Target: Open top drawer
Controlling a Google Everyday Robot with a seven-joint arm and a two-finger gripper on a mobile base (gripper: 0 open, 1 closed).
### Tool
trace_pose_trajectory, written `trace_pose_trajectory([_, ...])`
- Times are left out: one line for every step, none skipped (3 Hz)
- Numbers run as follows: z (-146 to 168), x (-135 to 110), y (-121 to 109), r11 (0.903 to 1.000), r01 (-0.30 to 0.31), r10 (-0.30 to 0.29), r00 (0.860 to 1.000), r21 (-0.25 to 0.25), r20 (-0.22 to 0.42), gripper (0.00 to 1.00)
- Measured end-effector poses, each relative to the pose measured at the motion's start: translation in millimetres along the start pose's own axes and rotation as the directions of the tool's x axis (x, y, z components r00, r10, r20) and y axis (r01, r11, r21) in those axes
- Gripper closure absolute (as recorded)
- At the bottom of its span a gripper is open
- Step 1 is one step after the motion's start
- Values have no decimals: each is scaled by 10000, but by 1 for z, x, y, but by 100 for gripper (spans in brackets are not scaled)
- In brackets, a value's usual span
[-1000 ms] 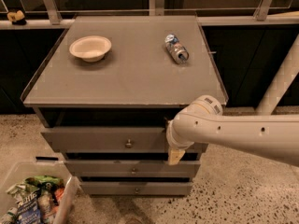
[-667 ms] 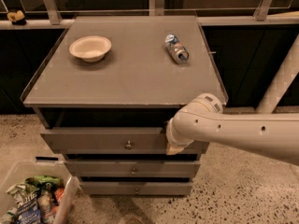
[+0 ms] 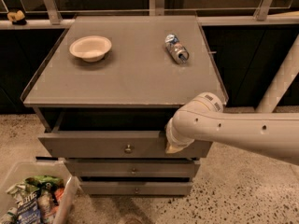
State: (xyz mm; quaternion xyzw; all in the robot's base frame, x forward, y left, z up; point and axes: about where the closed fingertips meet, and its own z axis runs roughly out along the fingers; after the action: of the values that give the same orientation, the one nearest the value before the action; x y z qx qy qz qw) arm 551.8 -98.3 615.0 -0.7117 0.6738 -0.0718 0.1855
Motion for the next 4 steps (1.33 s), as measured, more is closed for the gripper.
trace_pose_trajectory([-5,-3,-4,10000,0,0,10000,1,0,100])
trace_pose_trajectory([-5,-3,-4,10000,1,-1,10000,1,0,100])
trace_pose_trajectory([-6,-4,3,9999,155,-155,9999,32,-16,100])
trace_pose_trajectory([-9,-4,11,9999,150,-150,9999,-5,-40,100])
